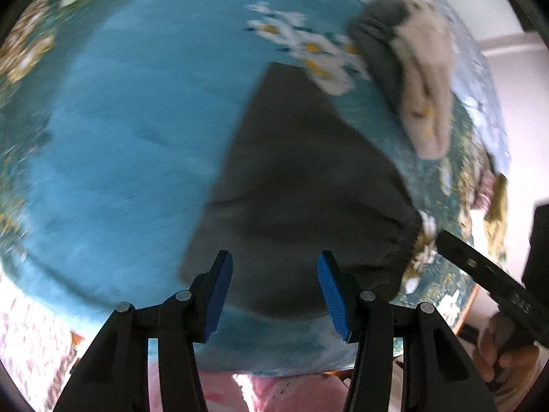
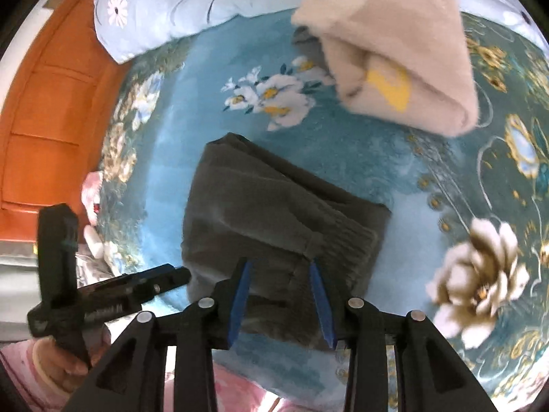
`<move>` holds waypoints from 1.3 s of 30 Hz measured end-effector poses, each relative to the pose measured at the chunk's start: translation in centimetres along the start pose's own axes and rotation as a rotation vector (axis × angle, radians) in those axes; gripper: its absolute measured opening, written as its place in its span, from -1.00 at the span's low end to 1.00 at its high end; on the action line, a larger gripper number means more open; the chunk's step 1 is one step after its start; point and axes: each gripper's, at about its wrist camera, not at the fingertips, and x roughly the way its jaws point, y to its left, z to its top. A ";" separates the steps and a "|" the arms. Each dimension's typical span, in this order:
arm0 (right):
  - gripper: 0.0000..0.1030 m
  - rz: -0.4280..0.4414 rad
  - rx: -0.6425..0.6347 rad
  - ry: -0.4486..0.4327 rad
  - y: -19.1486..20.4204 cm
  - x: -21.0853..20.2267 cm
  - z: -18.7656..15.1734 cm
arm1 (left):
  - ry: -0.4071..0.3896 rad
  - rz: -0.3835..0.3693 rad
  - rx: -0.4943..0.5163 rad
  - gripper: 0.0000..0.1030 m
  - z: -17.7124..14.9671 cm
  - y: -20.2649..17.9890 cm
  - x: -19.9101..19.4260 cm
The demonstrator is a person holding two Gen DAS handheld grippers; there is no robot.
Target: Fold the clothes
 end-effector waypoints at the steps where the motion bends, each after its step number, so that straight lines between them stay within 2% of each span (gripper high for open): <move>1: -0.23 -0.013 0.005 0.006 -0.1 0.6 0.4 | 0.005 -0.001 0.019 0.02 0.0 -0.4 0.5; 4: -0.23 -0.034 0.063 0.016 -1.5 2.5 1.1 | 0.028 0.023 0.055 0.02 0.0 -0.9 2.4; 7: -0.23 -0.052 0.101 0.047 -2.9 4.2 1.1 | 0.037 0.015 0.047 0.02 0.1 -0.7 3.7; 14: -0.23 -0.085 0.101 0.077 -3.7 7.1 1.6 | 0.058 0.006 0.049 0.02 0.7 -0.3 6.4; 16: -0.23 -0.079 0.118 0.084 -4.0 7.3 1.9 | 0.068 0.013 0.066 0.06 0.9 -0.6 6.9; 19: -0.23 -0.073 0.127 0.090 -4.1 7.4 2.0 | 0.085 0.021 0.107 0.28 1.0 -1.3 7.0; 23: -0.22 -0.057 0.170 0.063 -3.8 5.5 1.5 | 0.104 0.020 0.124 0.28 1.2 -2.0 6.2; 27: -0.23 -0.019 0.069 -0.020 -1.2 2.3 -0.2 | 0.040 -0.082 0.056 0.28 1.8 -0.9 3.2; 30: -0.22 -0.027 -0.038 -0.018 1.1 2.0 -2.2 | -0.025 -0.078 0.047 0.28 3.0 -0.4 1.8; 32: -0.22 -0.039 -0.059 -0.009 1.6 2.5 -3.5 | -0.040 -0.071 0.055 0.28 4.0 -0.5 1.7; 36: -0.22 -0.075 -0.067 0.007 1.4 3.7 -5.6 | -0.050 -0.063 0.079 0.28 4.4 0.5 2.1; 39: -0.22 -0.085 -0.058 0.007 0.8 4.5 -6.1 | -0.040 -0.057 0.107 0.28 4.5 0.3 2.9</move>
